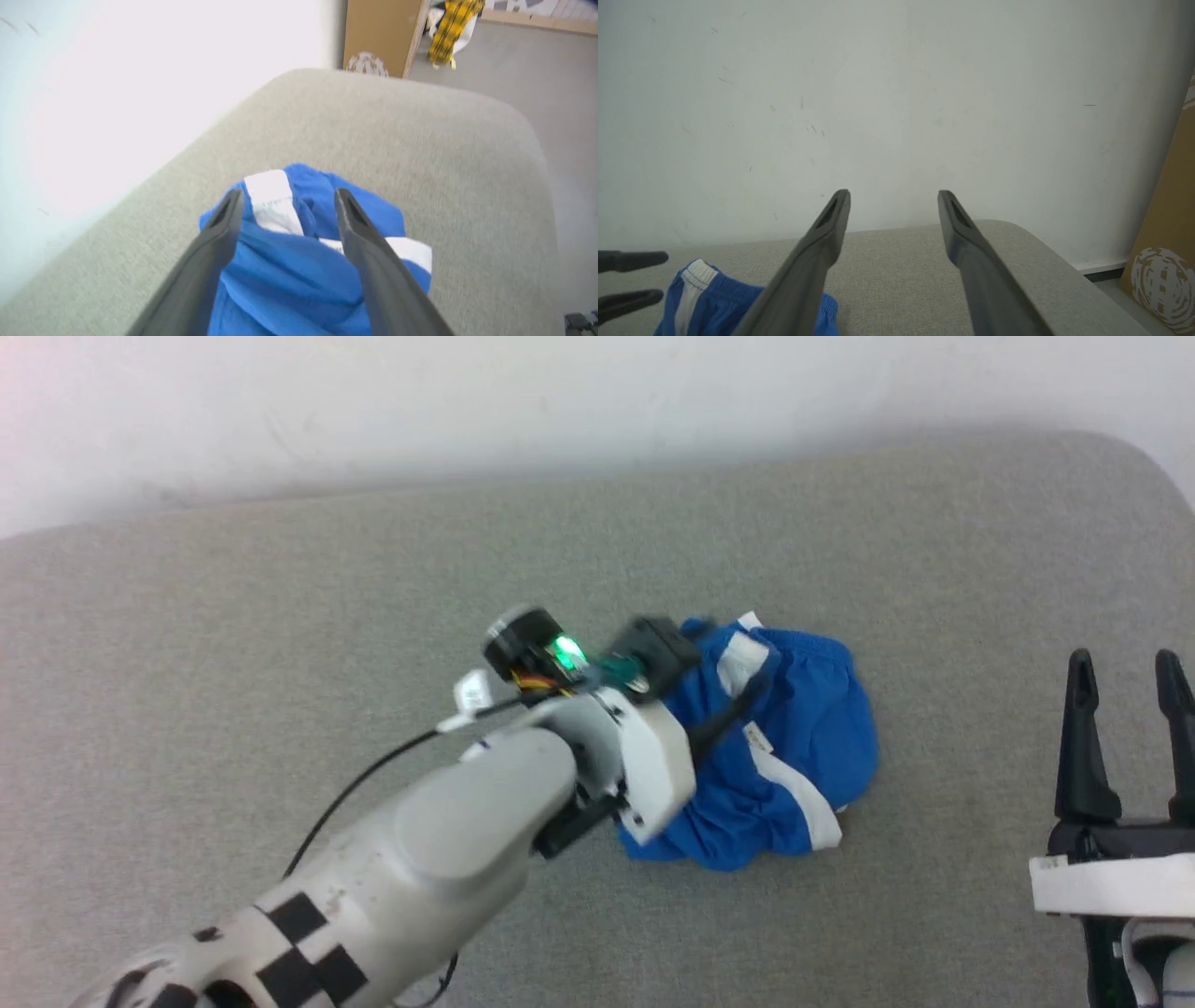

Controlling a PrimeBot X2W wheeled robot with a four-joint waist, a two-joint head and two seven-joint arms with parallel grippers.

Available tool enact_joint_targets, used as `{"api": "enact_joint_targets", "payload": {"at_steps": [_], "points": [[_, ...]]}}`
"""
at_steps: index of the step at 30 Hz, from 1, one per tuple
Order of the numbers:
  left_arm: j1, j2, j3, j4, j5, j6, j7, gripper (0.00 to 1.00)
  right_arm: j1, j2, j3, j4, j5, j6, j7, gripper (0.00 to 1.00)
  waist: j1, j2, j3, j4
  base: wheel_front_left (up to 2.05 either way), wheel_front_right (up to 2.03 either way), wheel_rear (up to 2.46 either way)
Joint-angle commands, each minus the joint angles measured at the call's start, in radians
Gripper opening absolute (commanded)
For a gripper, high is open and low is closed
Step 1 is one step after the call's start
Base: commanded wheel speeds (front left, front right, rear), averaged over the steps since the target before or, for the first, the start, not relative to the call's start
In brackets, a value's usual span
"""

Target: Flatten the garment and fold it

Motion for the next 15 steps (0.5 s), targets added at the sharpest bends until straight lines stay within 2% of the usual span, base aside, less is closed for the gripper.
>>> {"api": "enact_joint_targets", "payload": {"at_steps": [1,4,6,9,12,15], "points": [[-0.007,0.018,0.029,-0.013,-0.003,0.031,-0.049,1.0,0.018,0.002,0.001,0.002,-0.004,-0.002,-0.005,1.0,0.0001,0.0,-0.051,0.034,0.0,0.0,0.0],[0.017,0.058,0.107,-0.053,0.006,0.127,-0.172,1.0,0.041,0.002,-0.003,-0.001,-0.006,-0.002,-0.005,1.0,0.0001,0.0,-0.075,0.047,0.0,0.0,0.0],[0.047,0.085,0.156,-0.087,0.022,0.201,-0.209,1.0,0.054,0.002,-0.007,-0.003,-0.007,-0.002,-0.005,1.0,0.0001,0.0,-0.086,0.059,0.0,0.0,0.0],[0.109,0.123,0.251,-0.169,0.072,0.321,-0.224,1.0,0.069,0.002,-0.009,-0.006,-0.012,-0.002,-0.005,1.0,0.0001,0.0,-0.094,0.07,0.0,0.0,0.0],[0.21,0.158,0.373,-0.295,0.173,0.436,-0.225,1.0,0.076,0.002,-0.013,-0.009,-0.015,-0.002,-0.005,1.0,0.0001,0.0,-0.096,0.077,0.0,0.0,0.0],[0.344,0.17,0.494,-0.395,0.248,0.519,-0.225,1.0,0.081,0.002,-0.014,-0.008,-0.02,-0.002,-0.005,1.0,0.0001,0.0,-0.099,0.081,0.0,0.0,0.0]]}}
